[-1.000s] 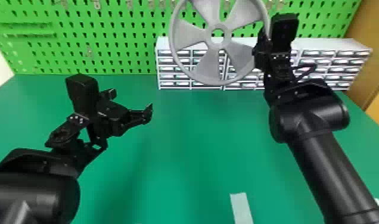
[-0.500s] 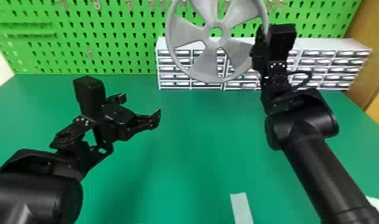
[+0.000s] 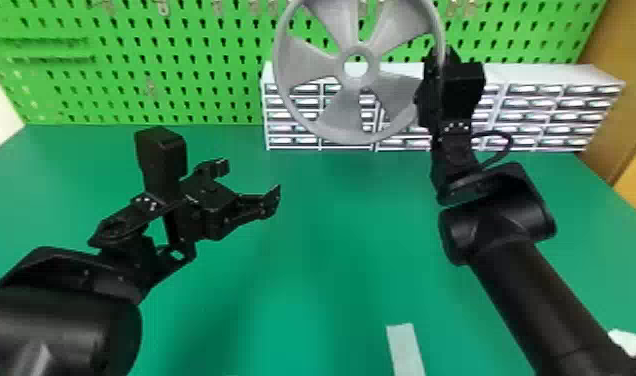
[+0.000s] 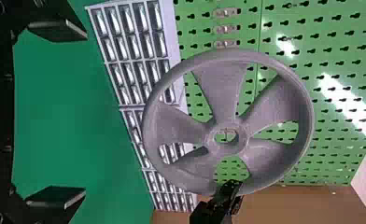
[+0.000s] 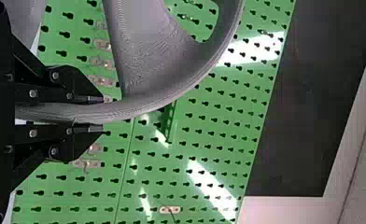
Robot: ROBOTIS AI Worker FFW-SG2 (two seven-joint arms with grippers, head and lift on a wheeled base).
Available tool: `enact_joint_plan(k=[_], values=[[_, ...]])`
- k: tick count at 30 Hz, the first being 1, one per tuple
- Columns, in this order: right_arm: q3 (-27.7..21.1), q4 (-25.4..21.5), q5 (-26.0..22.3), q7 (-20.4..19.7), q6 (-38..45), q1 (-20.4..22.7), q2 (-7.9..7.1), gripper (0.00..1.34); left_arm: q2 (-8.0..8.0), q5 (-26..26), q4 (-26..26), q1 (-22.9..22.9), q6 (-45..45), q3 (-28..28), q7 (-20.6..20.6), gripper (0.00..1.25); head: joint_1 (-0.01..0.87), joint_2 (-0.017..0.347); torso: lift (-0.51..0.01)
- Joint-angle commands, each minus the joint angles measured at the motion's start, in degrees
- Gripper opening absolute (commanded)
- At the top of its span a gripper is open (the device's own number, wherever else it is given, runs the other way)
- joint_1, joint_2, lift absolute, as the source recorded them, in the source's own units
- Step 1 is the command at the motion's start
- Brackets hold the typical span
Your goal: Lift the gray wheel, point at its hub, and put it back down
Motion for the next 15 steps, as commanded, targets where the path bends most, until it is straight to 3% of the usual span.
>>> enact_joint_plan(k=[1,2,5,10,13,15], values=[[0.34,1.49,0.22,-0.64,-1.57,-0.14,0.04,0.11,0.21,-0.57,-0.20,-0.18,0.05,0.21,-0.88,0.83,0.692,0.048,-0.088],[0.51,1.67,0.39,-1.08,-1.66,-0.23,0.04,0.11,0.21,-0.74,-0.20,-0.26,0.05,0.29,-1.23,0.69,0.692,0.048,-0.088],[0.86,2.46,0.48,-1.61,-1.92,-0.23,0.04,0.11,0.21,0.05,-0.20,-0.18,0.05,0.47,-1.32,0.44,0.692,0.048,-0.088],[1.65,3.51,0.48,-2.05,-2.45,-0.23,0.13,0.11,0.30,1.63,-0.37,-0.26,-0.39,0.29,-1.41,0.27,0.692,0.048,-0.088],[2.09,3.60,0.48,-2.05,-2.45,-0.14,0.13,0.11,0.48,1.81,-0.99,-0.26,-0.75,-0.15,-0.79,0.04,0.692,0.048,-0.088],[2.27,3.60,0.48,-2.05,-2.45,-0.14,0.13,0.11,0.56,1.81,-1.60,-0.09,-0.75,-0.59,0.17,0.04,0.692,0.048,-0.088]])
